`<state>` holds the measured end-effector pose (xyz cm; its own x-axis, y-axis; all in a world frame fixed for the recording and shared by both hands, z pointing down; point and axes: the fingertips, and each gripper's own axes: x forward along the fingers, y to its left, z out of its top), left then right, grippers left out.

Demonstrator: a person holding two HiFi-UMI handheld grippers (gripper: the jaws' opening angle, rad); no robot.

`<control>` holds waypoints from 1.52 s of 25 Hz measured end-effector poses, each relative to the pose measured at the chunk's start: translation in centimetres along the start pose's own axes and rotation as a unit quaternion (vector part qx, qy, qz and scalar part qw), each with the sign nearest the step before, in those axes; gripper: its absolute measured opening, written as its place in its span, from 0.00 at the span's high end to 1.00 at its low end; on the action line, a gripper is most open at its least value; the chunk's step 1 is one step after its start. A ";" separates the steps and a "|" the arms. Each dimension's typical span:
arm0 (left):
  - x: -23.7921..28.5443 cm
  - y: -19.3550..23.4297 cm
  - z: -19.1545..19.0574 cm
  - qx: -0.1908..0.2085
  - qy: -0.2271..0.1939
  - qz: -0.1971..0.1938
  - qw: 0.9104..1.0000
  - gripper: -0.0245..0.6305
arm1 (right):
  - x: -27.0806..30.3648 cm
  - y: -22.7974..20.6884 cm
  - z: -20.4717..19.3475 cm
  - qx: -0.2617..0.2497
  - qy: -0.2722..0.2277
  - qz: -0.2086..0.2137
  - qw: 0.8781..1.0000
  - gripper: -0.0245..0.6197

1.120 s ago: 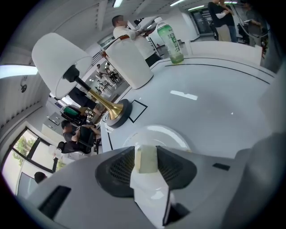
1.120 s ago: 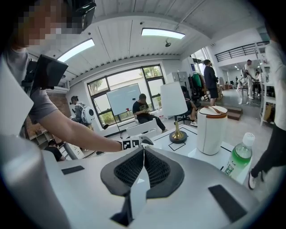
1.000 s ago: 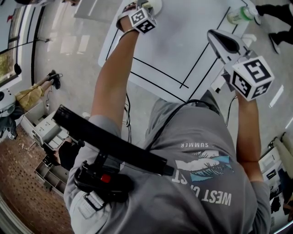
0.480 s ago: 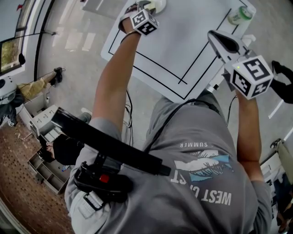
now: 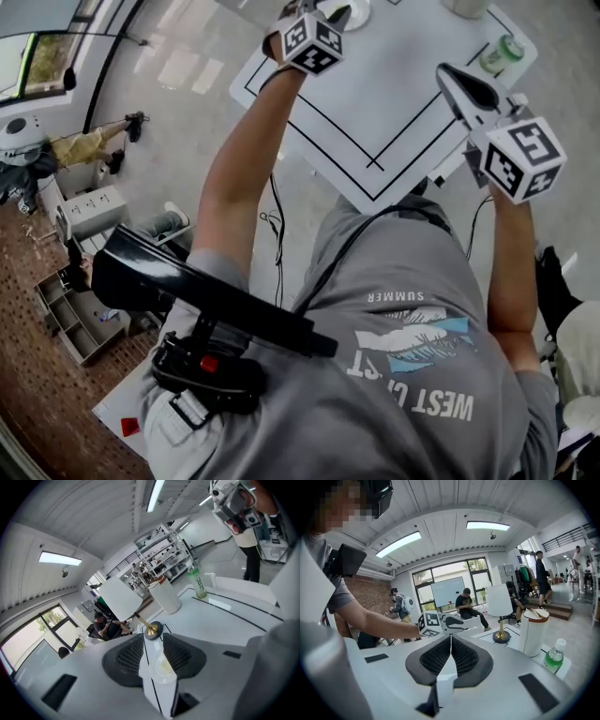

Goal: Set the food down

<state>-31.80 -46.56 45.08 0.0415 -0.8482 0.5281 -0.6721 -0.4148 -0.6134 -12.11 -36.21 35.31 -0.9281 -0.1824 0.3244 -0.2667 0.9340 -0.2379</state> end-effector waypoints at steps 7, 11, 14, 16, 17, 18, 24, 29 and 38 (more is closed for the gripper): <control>-7.2 1.9 6.6 -0.136 -0.080 0.034 0.987 0.76 | -2.2 1.5 2.2 -0.030 -0.030 0.039 0.998 0.95; -12.0 2.1 10.3 -0.181 -0.134 0.051 0.973 0.77 | -3.5 2.6 3.4 -0.047 -0.052 0.067 0.995 0.95; -16.1 1.8 12.3 -0.208 -0.169 0.058 0.962 0.78 | -4.3 3.7 4.6 -0.061 -0.074 0.091 0.991 0.95; -18.7 1.6 13.4 -0.230 -0.193 0.062 0.952 0.79 | -4.7 4.4 5.3 -0.066 -0.085 0.106 0.989 0.95; -20.0 1.6 14.1 -0.240 -0.209 0.064 0.946 0.79 | -4.9 4.9 5.7 -0.068 -0.089 0.112 0.987 0.95; -21.3 1.5 14.7 -0.250 -0.222 0.066 0.940 0.79 | -5.0 5.3 6.1 -0.070 -0.092 0.120 0.986 0.95; -27.4 -1.2 14.8 -0.291 -0.274 0.064 0.915 0.80 | -5.3 8.4 6.3 -0.088 -0.105 0.147 0.980 0.95; -31.0 -1.9 14.4 -0.311 -0.306 0.051 0.898 0.80 | -5.1 9.8 7.8 -0.099 -0.114 0.138 0.979 0.95; -35.6 0.9 10.0 -0.329 -0.331 0.046 0.883 0.80 | -1.2 15.5 10.3 -0.105 -0.115 0.119 0.981 0.95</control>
<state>-26.49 -20.03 19.78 0.2412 -0.9654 -0.0990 -0.9702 -0.2376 -0.0470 -17.86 -24.71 21.79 -0.9981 0.0066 0.0609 0.0016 0.9968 -0.0803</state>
